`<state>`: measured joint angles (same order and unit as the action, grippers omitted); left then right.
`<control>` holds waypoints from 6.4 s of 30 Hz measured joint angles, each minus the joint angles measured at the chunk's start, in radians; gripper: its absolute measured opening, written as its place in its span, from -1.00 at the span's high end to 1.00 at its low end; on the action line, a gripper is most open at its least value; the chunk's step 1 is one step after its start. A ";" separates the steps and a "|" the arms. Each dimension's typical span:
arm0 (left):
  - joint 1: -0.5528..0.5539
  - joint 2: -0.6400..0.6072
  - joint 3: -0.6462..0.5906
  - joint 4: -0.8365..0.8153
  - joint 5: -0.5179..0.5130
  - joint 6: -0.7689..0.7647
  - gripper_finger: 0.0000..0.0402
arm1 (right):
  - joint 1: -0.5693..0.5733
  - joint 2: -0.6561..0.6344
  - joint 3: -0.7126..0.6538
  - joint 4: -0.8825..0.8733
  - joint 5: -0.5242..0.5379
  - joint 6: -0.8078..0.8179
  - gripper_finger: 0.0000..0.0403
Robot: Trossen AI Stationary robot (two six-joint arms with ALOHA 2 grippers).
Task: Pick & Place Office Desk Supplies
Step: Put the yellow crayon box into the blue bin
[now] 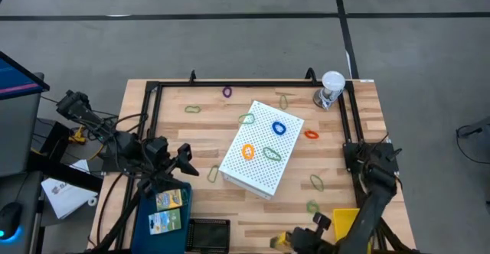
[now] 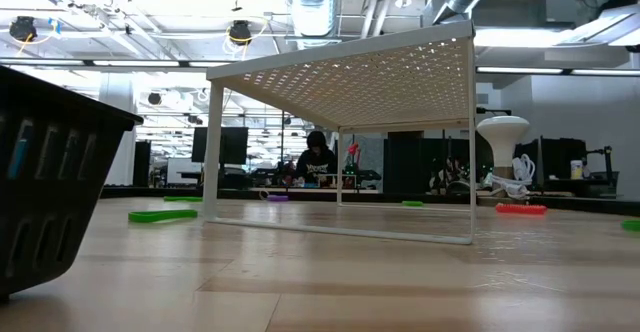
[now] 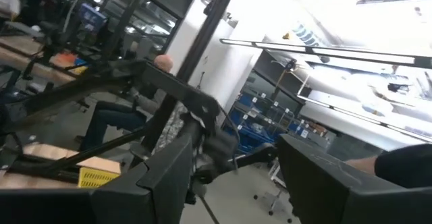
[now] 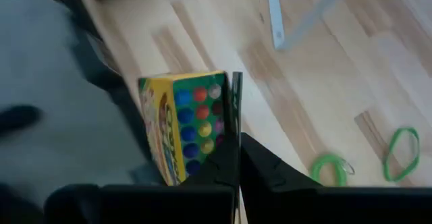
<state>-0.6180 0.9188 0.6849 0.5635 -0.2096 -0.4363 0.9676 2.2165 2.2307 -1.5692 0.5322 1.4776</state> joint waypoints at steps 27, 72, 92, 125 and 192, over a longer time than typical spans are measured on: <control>-0.117 0.228 0.437 -0.357 -0.159 0.300 -0.37 | -0.273 -0.317 0.067 0.561 -0.008 -0.605 1.00; -0.007 0.300 0.608 -0.449 0.069 0.458 -0.37 | -0.311 -0.313 0.066 1.041 -0.115 -0.745 1.00; 0.083 0.334 0.608 -0.462 0.187 0.398 -0.37 | -0.442 -0.313 0.066 1.075 -0.333 -0.766 1.00; 0.101 0.335 0.608 -0.476 0.315 0.341 0.46 | -0.467 -0.313 0.066 1.108 -0.323 -0.829 1.00; -0.610 0.331 0.038 -1.022 -0.095 -0.837 0.49 | -0.274 -0.318 0.066 1.256 0.081 -0.910 0.33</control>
<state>-1.2276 1.2499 0.7227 -0.4582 -0.3050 -1.2735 0.6933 1.8980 2.2971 -0.3130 0.6132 0.5681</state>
